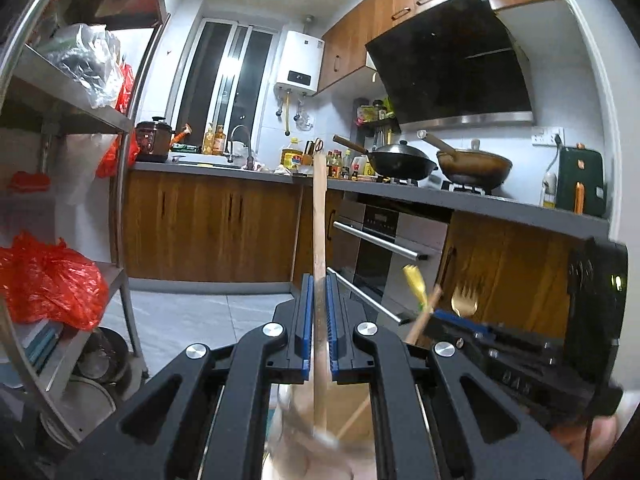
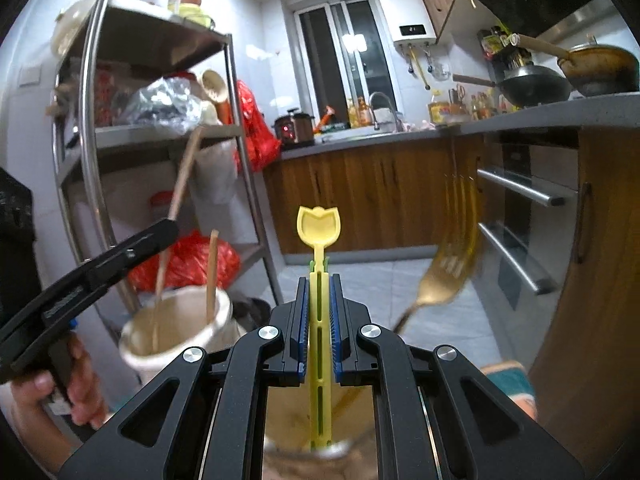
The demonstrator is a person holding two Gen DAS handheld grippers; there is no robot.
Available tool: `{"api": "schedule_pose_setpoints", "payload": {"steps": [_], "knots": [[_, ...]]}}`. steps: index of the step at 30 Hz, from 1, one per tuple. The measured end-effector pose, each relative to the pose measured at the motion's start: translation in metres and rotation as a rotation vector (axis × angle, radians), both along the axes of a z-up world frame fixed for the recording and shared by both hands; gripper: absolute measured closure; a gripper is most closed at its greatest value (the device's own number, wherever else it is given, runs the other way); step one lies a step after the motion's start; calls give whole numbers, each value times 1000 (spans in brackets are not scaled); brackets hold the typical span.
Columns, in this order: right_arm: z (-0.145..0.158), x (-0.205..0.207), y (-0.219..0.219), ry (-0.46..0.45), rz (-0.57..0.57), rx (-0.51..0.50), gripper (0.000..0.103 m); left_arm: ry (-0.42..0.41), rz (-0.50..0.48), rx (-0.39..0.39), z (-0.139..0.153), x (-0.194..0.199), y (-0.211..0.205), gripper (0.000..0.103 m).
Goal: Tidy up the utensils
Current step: 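Insert chopstick into large cup with left tool while right inserts yellow utensil, then release both utensils and move both tools back over the table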
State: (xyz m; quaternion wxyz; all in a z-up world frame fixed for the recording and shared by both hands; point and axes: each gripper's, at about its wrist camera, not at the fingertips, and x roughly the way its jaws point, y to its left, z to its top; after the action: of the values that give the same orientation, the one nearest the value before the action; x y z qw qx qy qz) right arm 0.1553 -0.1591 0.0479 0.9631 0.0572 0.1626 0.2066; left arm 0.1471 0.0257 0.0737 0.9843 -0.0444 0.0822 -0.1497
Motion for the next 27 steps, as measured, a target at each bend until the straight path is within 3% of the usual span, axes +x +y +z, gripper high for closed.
{"api": "schedule_pose_setpoints", "payload": {"steps": [12,16,21,23,27], "knots": [[-12,-16,12,73,30,-109,92,54,19,134,-16,-18,-13,95],[-9,-18,12,72,28,-112,82,46,25,130,-14,-22,-11,71],[0,-29,5,54,14,-95,75,41,37,136,-12,-30,-8,66],[4,-35,1,50,6,-86,65,41,40,130,-12,-35,-7,53],[11,-53,-9,35,-28,-70,47,49,42,127,-13,-46,-4,45]]}}
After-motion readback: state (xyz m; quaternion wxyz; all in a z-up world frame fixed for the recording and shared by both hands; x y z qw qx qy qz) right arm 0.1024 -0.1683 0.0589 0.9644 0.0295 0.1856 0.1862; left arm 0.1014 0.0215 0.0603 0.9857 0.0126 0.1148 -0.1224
